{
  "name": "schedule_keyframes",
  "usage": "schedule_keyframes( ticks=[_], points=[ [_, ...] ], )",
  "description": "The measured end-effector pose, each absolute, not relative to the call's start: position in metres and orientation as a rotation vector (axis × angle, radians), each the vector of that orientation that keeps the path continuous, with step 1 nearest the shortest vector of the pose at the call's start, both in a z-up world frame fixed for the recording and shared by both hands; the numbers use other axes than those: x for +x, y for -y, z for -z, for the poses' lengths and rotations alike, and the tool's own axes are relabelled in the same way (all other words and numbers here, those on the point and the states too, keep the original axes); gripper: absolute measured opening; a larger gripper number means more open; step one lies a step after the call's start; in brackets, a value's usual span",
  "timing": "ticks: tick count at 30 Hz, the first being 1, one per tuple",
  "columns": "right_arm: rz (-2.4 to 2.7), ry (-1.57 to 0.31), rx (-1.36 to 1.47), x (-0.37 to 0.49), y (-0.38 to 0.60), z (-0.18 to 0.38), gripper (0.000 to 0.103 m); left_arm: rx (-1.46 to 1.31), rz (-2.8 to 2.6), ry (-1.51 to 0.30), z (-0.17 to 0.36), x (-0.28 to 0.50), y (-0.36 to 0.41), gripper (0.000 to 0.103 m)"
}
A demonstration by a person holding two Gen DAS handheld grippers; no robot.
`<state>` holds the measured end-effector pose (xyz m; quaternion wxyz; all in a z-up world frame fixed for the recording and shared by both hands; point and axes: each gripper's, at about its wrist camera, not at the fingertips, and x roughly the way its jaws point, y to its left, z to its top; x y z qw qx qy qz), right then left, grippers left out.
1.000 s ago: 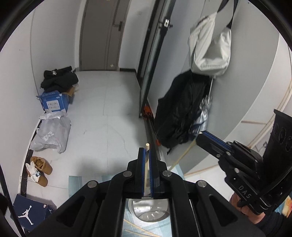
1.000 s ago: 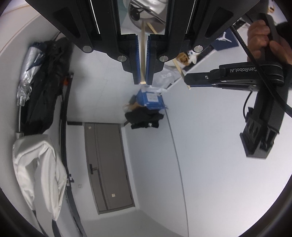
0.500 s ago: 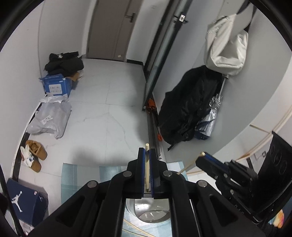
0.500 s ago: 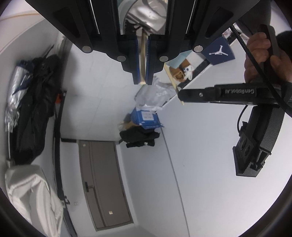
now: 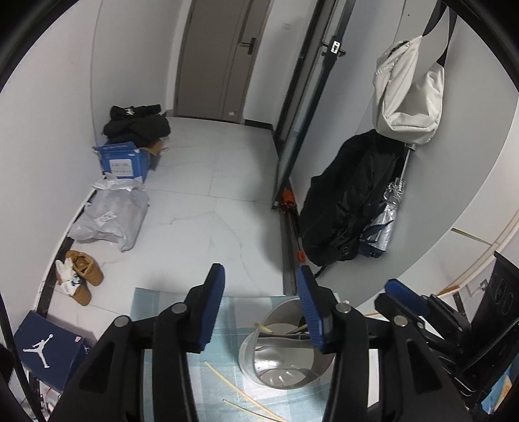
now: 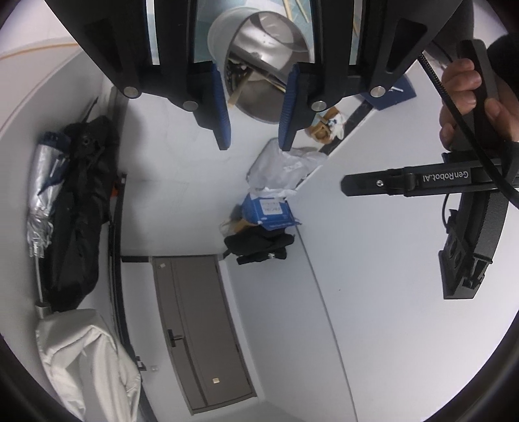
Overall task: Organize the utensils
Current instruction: 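Open both grippers above the white holder to drop the chopsticks in, then move both grippers back down to the chopsticks on the checked cloth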
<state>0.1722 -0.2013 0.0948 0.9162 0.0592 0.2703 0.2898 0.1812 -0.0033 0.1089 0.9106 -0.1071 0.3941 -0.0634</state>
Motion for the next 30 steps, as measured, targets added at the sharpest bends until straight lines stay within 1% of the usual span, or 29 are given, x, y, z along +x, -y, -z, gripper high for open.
schedule_keyframes(
  ticks=[3, 4, 5, 6, 12, 13, 20, 22, 26, 27, 29, 30],
  points=[
    [-0.587, -0.547, 0.122, 0.164, 0.203, -0.098, 0.036, -0.222, 0.096, -0.788, -0.113, 0.171, 0.001, 0.056],
    [-0.583, -0.539, 0.123, 0.16, 0.204, -0.1, 0.039, -0.219, 0.083, -0.777, -0.115, 0.167, 0.0, 0.058],
    [-0.582, -0.534, 0.126, 0.157, 0.205, -0.101, 0.04, -0.215, 0.068, -0.764, -0.118, 0.163, 0.0, 0.059],
    [-0.583, -0.528, 0.129, 0.153, 0.206, -0.103, 0.042, -0.212, 0.059, -0.753, -0.12, 0.159, 0.0, 0.062],
    [-0.58, -0.484, 0.131, 0.125, 0.204, -0.115, 0.055, -0.224, 0.006, -0.699, -0.129, 0.134, -0.003, 0.077],
    [-0.579, -0.479, 0.13, 0.122, 0.204, -0.116, 0.059, -0.226, -0.001, -0.694, -0.129, 0.131, -0.003, 0.078],
    [-0.572, -0.446, 0.123, 0.087, 0.201, -0.117, 0.069, -0.218, -0.065, -0.646, -0.127, 0.1, -0.005, 0.087],
    [-0.569, -0.446, 0.122, 0.08, 0.2, -0.114, 0.072, -0.22, -0.083, -0.641, -0.123, 0.092, -0.007, 0.092],
    [-0.549, -0.45, 0.113, 0.065, 0.198, -0.107, 0.076, -0.241, -0.109, -0.614, -0.115, 0.074, -0.012, 0.093],
    [-0.544, -0.451, 0.111, 0.061, 0.198, -0.106, 0.078, -0.24, -0.117, -0.602, -0.112, 0.07, -0.013, 0.093],
    [-0.531, -0.449, 0.105, 0.053, 0.197, -0.102, 0.082, -0.228, -0.136, -0.593, -0.105, 0.065, -0.013, 0.095],
    [-0.525, -0.45, 0.103, 0.05, 0.197, -0.1, 0.085, -0.223, -0.147, -0.594, -0.101, 0.061, -0.013, 0.098]
  ],
)
